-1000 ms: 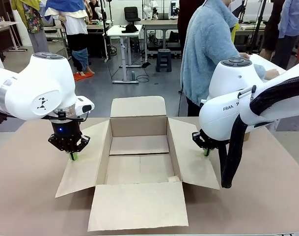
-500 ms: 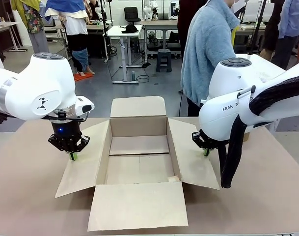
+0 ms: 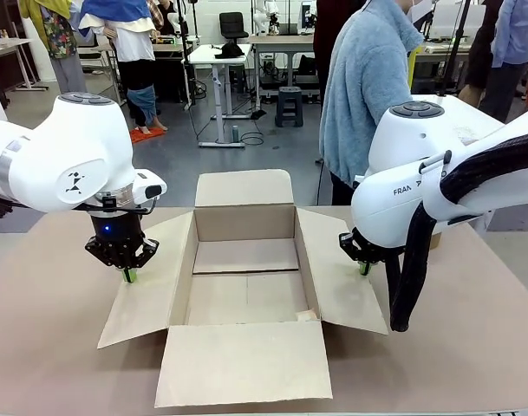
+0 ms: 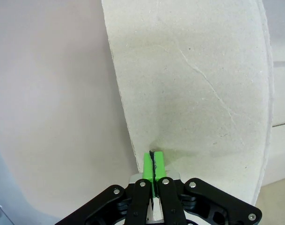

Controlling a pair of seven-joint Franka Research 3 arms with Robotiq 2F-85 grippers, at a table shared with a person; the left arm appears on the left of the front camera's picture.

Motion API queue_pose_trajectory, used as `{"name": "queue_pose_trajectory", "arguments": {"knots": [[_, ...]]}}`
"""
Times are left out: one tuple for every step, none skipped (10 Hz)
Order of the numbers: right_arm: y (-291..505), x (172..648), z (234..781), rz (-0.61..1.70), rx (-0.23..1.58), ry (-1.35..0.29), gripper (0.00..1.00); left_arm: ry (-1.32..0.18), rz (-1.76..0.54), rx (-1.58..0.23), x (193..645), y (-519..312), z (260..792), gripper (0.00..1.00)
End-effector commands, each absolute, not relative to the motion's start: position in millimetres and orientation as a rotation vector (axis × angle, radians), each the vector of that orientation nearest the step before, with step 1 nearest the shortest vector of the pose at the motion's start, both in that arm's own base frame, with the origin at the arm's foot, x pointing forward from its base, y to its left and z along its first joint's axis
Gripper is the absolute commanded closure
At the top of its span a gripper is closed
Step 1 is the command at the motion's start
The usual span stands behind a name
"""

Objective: Wrap the clocks to prevent damage.
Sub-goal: Once the human has placed the objects inside and stepped back, release both hands from the side flaps of the Package Box.

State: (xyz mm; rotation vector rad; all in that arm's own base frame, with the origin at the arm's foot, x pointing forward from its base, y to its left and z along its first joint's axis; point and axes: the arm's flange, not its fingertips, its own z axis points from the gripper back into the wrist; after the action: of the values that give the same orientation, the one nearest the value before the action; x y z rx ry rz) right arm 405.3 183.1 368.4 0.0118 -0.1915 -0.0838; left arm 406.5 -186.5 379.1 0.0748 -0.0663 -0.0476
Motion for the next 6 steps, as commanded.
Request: {"name": "queue_pose_trajectory", "arguments": {"knots": [[183.6, 405.1, 368.2, -0.091, 0.006, -0.194, 0.99, -0.064, -0.048, 0.076, 406.0, -186.3, 378.3, 1.00], [183.6, 405.1, 368.2, -0.091, 0.006, -0.194, 0.99, -0.064, -0.048, 0.076, 406.0, -186.3, 378.3, 1.00], [183.6, 405.1, 368.2, -0.091, 0.006, -0.194, 0.99, -0.064, -0.048, 0.076, 406.0, -186.3, 378.3, 1.00], [183.6, 405.1, 368.2, -0.091, 0.006, -0.194, 0.99, -0.064, -0.048, 0.076, 406.0, -186.3, 378.3, 1.00], [183.6, 405.1, 368.2, -0.091, 0.006, -0.194, 0.99, -0.064, -0.048, 0.076, 406.0, -186.3, 378.3, 1.00], [183.6, 405.1, 368.2, -0.091, 0.006, -0.194, 0.99, -0.064, -0.048, 0.076, 406.0, -186.3, 378.3, 1.00]]}}
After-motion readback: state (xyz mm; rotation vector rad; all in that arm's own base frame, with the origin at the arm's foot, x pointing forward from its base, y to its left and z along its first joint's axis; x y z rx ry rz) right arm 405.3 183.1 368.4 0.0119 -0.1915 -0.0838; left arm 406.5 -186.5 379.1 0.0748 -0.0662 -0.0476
